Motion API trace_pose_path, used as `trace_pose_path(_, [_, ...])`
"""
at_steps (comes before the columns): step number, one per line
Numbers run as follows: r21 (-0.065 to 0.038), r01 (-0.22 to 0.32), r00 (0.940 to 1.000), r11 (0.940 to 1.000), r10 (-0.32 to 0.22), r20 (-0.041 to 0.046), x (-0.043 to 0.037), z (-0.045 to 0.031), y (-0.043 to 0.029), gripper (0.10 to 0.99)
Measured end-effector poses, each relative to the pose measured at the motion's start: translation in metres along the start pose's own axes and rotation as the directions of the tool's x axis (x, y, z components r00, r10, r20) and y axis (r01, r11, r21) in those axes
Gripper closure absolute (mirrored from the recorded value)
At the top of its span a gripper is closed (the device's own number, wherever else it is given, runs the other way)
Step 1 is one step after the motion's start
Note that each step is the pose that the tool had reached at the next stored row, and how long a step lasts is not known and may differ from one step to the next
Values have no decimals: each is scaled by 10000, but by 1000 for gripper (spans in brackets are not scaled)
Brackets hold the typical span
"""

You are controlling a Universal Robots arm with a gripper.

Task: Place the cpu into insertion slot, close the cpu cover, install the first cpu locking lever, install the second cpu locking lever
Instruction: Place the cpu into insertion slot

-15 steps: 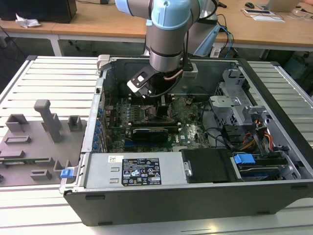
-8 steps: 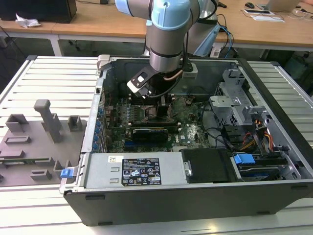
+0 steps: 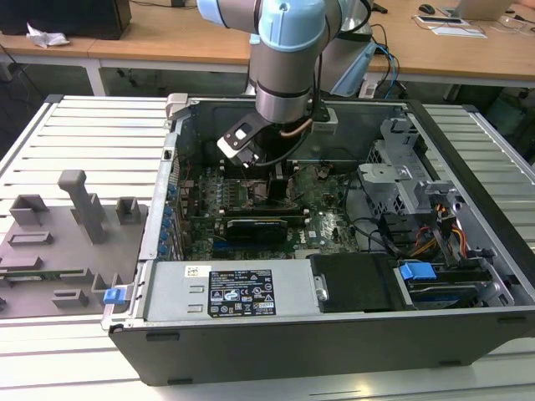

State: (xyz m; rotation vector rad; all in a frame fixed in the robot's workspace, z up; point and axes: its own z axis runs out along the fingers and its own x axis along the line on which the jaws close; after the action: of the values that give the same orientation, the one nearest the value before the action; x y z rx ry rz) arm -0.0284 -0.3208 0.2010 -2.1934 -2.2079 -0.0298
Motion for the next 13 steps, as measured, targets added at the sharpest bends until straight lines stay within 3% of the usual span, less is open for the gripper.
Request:
trace_pose_path(6, [4,0,10000,10000,0,-1,5,-87,-1,427])
trace_pose_path(7, [3,-1,10000,10000,1,-3,5,-88,-1,494])
trace_pose_path(8, [6,0,10000,10000,0,0,5,-93,-1,494])
trace_pose_path(10, [4,1,10000,10000,-1,-3,6,-97,0,616])
trace_pose_path(11, [5,0,10000,10000,0,0,5,-102,-1,737])
trace_pose_path(12, [5,0,10000,10000,0,0,5,-107,-1,796])
trace_pose_path(13, [5,1,10000,10000,-1,-1,6,-111,-1,796])
